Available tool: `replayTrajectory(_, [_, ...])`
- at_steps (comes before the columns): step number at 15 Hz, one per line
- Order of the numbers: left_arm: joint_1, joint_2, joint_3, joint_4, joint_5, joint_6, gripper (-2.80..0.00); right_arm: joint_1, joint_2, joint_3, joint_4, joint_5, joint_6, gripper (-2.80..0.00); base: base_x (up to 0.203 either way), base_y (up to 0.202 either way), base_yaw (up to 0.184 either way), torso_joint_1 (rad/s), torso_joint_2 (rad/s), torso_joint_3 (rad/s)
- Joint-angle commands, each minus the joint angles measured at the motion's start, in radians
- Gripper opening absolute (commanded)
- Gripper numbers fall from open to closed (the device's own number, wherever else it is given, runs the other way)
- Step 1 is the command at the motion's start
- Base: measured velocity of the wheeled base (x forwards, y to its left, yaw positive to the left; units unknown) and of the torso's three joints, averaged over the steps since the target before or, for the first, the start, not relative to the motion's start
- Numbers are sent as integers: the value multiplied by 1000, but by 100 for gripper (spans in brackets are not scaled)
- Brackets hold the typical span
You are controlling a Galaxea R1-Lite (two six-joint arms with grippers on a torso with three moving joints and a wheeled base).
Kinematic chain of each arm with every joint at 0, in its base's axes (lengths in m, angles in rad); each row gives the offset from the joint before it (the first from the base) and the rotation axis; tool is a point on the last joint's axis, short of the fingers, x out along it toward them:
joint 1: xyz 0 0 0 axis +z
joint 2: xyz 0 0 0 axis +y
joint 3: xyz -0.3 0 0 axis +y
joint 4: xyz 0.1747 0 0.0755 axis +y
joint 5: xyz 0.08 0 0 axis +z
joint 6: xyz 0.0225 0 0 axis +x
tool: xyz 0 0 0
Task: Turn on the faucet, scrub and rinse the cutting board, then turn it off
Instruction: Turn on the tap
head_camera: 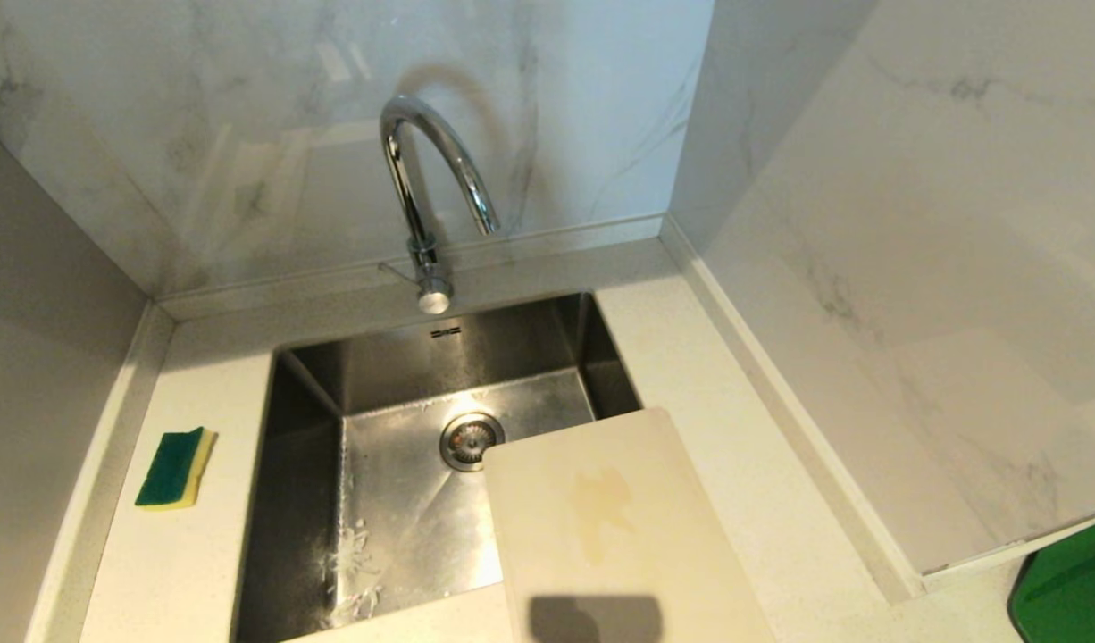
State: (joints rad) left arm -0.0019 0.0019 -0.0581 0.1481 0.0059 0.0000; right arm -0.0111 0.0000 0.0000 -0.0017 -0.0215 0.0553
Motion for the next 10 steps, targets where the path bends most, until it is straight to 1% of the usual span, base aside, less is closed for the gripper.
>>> replayTrajectory(1, [-1, 0, 0, 1, 0, 0, -280, 0, 0, 1, 0, 0, 0, -280, 0, 0, 0, 0, 0, 0])
replayTrajectory(10, [0, 0, -9, 13, 1, 2, -280, -1, 0, 1, -1, 0, 0, -280, 0, 0, 0, 0, 0, 0])
